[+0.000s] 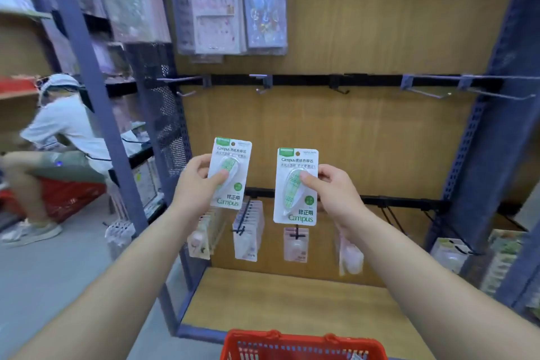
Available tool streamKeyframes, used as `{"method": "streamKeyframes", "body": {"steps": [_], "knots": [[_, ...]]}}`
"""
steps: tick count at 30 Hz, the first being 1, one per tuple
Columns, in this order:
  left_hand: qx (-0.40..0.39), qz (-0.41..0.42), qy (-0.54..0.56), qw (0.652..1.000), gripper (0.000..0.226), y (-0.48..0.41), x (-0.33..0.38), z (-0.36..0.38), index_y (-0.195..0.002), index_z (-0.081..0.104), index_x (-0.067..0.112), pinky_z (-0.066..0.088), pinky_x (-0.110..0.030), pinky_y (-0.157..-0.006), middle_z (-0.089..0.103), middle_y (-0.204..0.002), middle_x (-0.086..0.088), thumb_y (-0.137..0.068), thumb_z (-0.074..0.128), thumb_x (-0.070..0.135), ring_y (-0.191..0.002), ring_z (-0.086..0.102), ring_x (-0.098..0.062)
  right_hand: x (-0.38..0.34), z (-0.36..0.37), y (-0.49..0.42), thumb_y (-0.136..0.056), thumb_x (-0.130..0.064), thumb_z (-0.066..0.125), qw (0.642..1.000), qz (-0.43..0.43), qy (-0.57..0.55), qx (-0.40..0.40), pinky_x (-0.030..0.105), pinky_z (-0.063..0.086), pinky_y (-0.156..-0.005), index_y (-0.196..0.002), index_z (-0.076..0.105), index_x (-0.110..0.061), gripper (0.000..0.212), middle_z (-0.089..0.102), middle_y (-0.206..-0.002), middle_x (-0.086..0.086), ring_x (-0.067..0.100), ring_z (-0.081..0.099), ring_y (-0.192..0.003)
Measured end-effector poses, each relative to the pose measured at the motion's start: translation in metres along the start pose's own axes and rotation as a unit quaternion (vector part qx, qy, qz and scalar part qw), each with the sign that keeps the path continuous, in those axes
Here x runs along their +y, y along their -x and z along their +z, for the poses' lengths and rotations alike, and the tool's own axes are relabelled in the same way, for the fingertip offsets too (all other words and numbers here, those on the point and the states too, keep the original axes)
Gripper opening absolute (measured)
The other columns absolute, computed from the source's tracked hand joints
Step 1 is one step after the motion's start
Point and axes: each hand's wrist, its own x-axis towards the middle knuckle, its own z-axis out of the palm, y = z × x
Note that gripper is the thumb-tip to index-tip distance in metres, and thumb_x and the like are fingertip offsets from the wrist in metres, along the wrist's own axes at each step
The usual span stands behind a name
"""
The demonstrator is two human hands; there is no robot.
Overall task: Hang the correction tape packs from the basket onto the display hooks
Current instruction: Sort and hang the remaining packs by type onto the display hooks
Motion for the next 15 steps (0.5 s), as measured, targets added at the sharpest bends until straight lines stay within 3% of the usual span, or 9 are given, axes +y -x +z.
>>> {"method": "streamKeyframes", "body": {"steps": [3, 6, 9, 12, 15], "knots": [[0.042, 0.020, 0.017, 0.999, 0.030, -0.034, 0.017, -0.031, -0.124, 0.059, 0.019, 0.059, -0.031, -0.062, 0.075, -0.109, 0.000, -0.098, 0.065, 0.005, -0.096, 0.075, -0.022, -0.017, 0.021, -0.017, -0.101, -0.022, 0.064, 1.000, -0.008, 0.006, -0.018, 0.030, 0.059, -0.066, -0.107, 0.068, -0.012, 0.013, 0.079, -0.103, -0.001, 0.016, 0.078, -0.089], [0.065, 0.045, 0.031, 0.996, 0.034, -0.067, 0.034, -0.060, -0.130, 0.061, 0.020, 0.060, -0.034, -0.063, 0.075, -0.111, -0.003, -0.099, 0.063, 0.006, -0.095, 0.075, -0.026, -0.028, 0.042, -0.035, -0.100, -0.022, 0.065, 0.999, -0.015, 0.012, -0.033, 0.032, 0.059, -0.069, -0.104, 0.068, -0.014, 0.009, 0.079, -0.101, -0.001, 0.016, 0.078, -0.088], [0.079, 0.069, 0.036, 0.994, 0.034, -0.092, 0.047, -0.077, -0.129, 0.062, 0.025, 0.062, -0.032, -0.062, 0.075, -0.106, 0.000, -0.100, 0.062, 0.007, -0.085, 0.076, -0.017, -0.033, 0.058, -0.051, -0.100, -0.023, 0.066, 0.999, -0.020, 0.017, -0.046, 0.030, 0.059, -0.066, -0.105, 0.069, -0.016, 0.009, 0.079, -0.101, -0.003, 0.015, 0.078, -0.088], [0.073, 0.066, 0.037, 0.994, 0.033, -0.111, 0.046, -0.084, -0.128, 0.065, 0.026, 0.063, -0.040, -0.073, 0.075, -0.112, -0.002, -0.100, 0.061, 0.008, -0.091, 0.076, -0.022, -0.032, 0.067, -0.063, -0.100, -0.026, 0.066, 0.998, -0.021, 0.028, -0.050, 0.029, 0.059, -0.065, -0.105, 0.069, -0.017, 0.010, 0.079, -0.101, -0.004, 0.015, 0.077, -0.088], [0.069, 0.062, 0.036, 0.995, 0.032, -0.122, 0.039, -0.088, -0.127, 0.067, 0.026, 0.064, -0.042, -0.075, 0.076, -0.113, 0.000, -0.101, 0.060, 0.010, -0.091, 0.077, -0.021, -0.030, 0.071, -0.073, -0.100, -0.026, 0.066, 0.998, -0.020, 0.035, -0.044, 0.033, 0.060, -0.069, -0.106, 0.069, -0.018, 0.011, 0.079, -0.101, -0.005, 0.015, 0.077, -0.090]]}}
